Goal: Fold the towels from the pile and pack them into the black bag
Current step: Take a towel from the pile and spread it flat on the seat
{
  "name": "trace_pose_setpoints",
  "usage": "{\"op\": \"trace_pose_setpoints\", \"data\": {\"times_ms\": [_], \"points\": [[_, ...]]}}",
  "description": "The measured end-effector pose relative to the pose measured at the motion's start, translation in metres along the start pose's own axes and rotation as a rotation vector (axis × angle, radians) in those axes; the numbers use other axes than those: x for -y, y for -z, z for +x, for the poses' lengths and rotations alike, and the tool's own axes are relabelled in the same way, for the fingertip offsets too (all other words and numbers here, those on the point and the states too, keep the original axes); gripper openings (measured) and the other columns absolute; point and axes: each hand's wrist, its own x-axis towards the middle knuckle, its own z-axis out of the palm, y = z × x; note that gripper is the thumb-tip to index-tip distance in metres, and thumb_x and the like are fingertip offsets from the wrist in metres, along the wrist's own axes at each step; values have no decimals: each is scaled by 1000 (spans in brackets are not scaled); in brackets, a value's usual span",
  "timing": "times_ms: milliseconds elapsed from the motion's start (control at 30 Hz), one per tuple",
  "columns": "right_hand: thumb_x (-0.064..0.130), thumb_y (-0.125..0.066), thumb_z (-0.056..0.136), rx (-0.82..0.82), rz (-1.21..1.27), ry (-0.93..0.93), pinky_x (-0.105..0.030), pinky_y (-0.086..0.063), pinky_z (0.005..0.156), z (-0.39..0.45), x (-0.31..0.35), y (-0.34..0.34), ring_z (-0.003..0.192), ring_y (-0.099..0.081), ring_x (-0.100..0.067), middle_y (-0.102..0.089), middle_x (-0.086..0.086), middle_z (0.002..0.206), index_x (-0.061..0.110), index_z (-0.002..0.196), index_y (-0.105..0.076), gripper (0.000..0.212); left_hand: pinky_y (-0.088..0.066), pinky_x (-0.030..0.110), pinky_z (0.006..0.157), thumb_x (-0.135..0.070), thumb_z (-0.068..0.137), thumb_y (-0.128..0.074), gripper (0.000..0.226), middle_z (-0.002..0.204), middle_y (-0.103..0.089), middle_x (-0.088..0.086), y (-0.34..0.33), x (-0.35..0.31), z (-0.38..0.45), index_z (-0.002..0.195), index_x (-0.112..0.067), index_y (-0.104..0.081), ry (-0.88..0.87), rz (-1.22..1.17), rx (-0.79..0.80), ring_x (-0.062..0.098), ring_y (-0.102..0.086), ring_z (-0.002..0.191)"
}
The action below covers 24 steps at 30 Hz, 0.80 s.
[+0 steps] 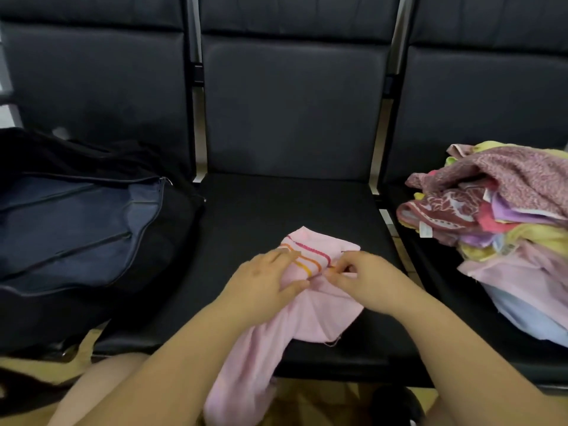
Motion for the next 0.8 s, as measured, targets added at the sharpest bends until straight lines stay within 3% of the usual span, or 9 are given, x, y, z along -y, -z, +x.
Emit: {"op": "trace_pose_setpoints", "data": {"times_ms": [67,133,267,333,400,567,700,800], "points": [[60,-51,87,-14,76,43,-31,-47,94,3,0,-9,110,-56,-10,-58,12,121,28,124,-57,49,-23,29,109,-61,94,-35,66,155,-26,-8,-5,-4,1,151,-32,-18,49,-21,147,18,-28,139],[61,-44,90,85,57,38,-32,-41,102,2,0,-20,123,-50,-15,-52,7,135,30,137,-49,56,-26,31,109,-63,92,-36,69,155,-28,-5,-9,-7,0,151,-30,-19,94,-30,183,20,-30,138],[54,-34,97,158,-74,55,-30,-43,94,-9,1,-27,114,-53,-17,-56,4,132,31,126,-58,44,-36,32,103,-64,92,-32,67,148,-39,0,-10,-11,-9,148,-28,-27,191,-33,252,20,-41,131],[51,-34,99,143,-65,54,-28,-43,97,-18,2,-26,118,-52,-16,-54,5,136,32,138,-46,46,-37,31,102,-59,96,-28,62,147,-41,1,-10,-11,-16,149,-28,-27,224,9,271,21,-42,131],[46,-36,100,100,-79,44,-28,-44,96,-26,2,-24,120,-53,-16,-53,4,137,34,147,-31,49,-43,32,98,-57,97,-29,54,137,-51,-1,-11,-11,-24,142,-29,-40,223,30,273,19,-49,121],[39,-46,96,38,-261,-61,-30,-52,85,-31,-1,-25,98,-58,-17,-58,-1,115,26,126,-55,35,-50,29,85,-56,95,-38,47,120,-61,-6,-21,-17,-41,133,-31,-49,178,132,187,14,-57,106],[43,-58,88,44,-282,-242,-34,-46,94,-19,-6,-29,115,-48,-23,-47,-7,128,19,129,-47,49,-49,26,85,-62,91,-43,51,120,-62,-11,-26,-8,-47,137,-38,-45,145,101,121,10,-58,105],[45,-65,83,104,-237,-293,-31,-49,83,-8,-6,-28,104,-58,-23,-60,-7,114,16,117,-57,46,-46,24,91,-61,89,-48,52,126,-57,-15,-17,4,-49,137,-41,-44,96,78,166,6,-54,111]]}}
